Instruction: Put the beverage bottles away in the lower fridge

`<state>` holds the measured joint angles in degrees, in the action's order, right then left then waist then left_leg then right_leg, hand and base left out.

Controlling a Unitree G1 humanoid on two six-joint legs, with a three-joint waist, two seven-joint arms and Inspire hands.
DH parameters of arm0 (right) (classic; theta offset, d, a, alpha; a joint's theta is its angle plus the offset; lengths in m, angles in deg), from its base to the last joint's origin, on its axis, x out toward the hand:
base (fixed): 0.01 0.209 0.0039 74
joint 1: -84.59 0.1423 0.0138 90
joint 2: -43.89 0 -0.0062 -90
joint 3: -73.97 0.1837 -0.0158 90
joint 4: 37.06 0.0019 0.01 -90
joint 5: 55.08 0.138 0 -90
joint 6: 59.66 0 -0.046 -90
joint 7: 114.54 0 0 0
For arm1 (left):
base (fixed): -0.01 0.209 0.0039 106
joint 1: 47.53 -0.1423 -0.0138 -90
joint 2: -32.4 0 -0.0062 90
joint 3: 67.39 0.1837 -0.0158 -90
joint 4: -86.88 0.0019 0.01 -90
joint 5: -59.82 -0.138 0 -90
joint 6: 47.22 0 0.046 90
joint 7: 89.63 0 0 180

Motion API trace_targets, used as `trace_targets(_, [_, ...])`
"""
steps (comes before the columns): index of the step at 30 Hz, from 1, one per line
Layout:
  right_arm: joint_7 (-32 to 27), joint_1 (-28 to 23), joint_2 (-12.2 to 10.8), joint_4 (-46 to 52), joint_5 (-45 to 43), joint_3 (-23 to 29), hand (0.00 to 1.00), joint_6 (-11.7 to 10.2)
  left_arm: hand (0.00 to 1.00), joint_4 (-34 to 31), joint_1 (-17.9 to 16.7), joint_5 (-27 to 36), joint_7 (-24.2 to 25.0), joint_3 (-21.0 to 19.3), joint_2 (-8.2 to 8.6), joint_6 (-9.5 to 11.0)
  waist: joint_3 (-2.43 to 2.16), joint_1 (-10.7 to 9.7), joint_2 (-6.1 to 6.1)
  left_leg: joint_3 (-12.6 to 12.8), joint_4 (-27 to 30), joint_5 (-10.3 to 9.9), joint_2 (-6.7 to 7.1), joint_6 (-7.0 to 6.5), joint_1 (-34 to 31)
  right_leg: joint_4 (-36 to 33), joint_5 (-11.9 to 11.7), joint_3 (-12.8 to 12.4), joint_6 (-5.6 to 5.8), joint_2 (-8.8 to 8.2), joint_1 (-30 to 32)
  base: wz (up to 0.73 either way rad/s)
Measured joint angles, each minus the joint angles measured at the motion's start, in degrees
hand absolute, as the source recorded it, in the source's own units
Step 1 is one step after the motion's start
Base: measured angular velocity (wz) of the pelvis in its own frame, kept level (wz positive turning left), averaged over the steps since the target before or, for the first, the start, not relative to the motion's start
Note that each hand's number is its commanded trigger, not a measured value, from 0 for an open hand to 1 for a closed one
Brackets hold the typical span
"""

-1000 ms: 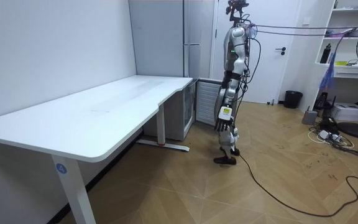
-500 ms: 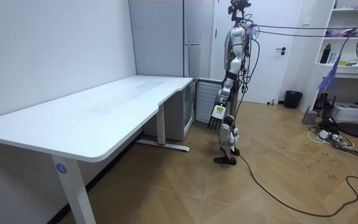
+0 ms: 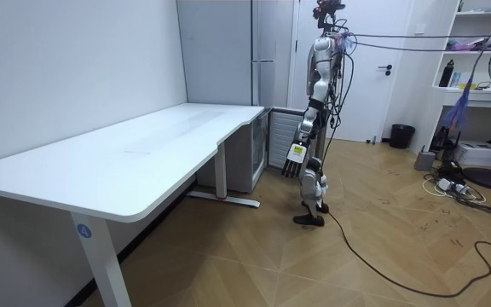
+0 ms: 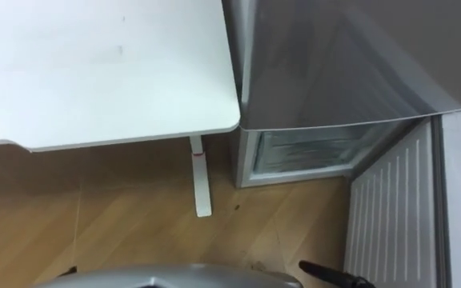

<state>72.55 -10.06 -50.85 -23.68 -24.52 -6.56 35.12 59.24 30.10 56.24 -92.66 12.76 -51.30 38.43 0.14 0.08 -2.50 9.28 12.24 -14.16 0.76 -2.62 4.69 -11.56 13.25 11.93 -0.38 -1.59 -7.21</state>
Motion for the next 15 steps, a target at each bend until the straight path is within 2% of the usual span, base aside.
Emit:
trace_targets(1, [-0.6,0.0,0.1,0.9,-0.1,0.4,0.0,0.0,0.0,-0.1,0.0,-1.1,0.0,-0.6,-0.04,0.2,-0.1,0.0,0.13,0.1,0.1,0.0,-0.01,0.0,0.0,0.0,0.0,-0.4,-0.05,0.09,0.1,-0.11])
trace_targets(2, [-0.8,0.0,0.1,1.4,-0.3,0.4,0.0,-0.1,0.0,-0.1,-0.3,-1.2,0.0,-0.8,-0.1,0.3,-0.16,0.0,-0.25,0.1,0.3,0.0,-0.01,0.0,0.0,0.0,-0.1,-0.5,-0.08,0.09,0.2,-0.09])
trace_targets(3, [-1.3,0.0,0.3,2.5,-1.0,0.6,0.0,-0.2,0.0,-0.4,-0.3,-2.1,0.0,-1.2,-0.28,0.5,0.05,-0.1,-0.14,0.1,0.4,0.0,-0.02,0.0,-0.1,0.0,-0.1,-0.5,-0.11,0.11,0.2,-0.04])
trace_targets(4, [-2.2,-0.2,0.3,4.4,-2.2,0.6,0.0,-0.2,0.0,-0.5,0.0,-2.3,0.0,-1.2,-0.52,0.8,0.06,-0.4,-0.3,0.0,0.4,0.0,-0.06,-0.01,-0.4,-0.1,-0.1,-0.6,-0.13,0.09,0.5,0.0])
trace_targets(7, [-4.0,0.4,1.2,9.6,-4.2,0.9,0.0,-0.5,0.0,-0.5,0.1,-2.3,0.2,-1.1,-0.56,0.9,-0.32,-0.9,-0.42,0.0,0.5,0.1,-0.1,-0.1,-1.4,-0.2,-0.4,-0.9,-0.27,0.03,1.6,-0.05])
trace_targets(11, [-7.3,0.7,2.6,17.5,-6.7,3.5,0.0,-0.7,0.0,-1.2,-0.2,-4.0,0.2,-1.2,-0.56,0.9,-0.31,-1.9,-0.6,-0.1,0.4,0.1,-0.05,-0.17,-1.4,-0.2,-0.4,-0.8,-0.27,0.1,1.6,0.0])
trace_targets(15, [-10.1,0.1,4.0,22.7,-11.1,5.5,0.0,-2.9,0.0,-3.0,-1.9,-6.0,0.2,-1.2,-1.04,1.3,-0.36,-2.8,-0.98,-0.2,0.6,0.2,-0.06,-0.12,-1.0,0.0,-0.4,-0.8,-0.27,-0.06,1.3,0.0])
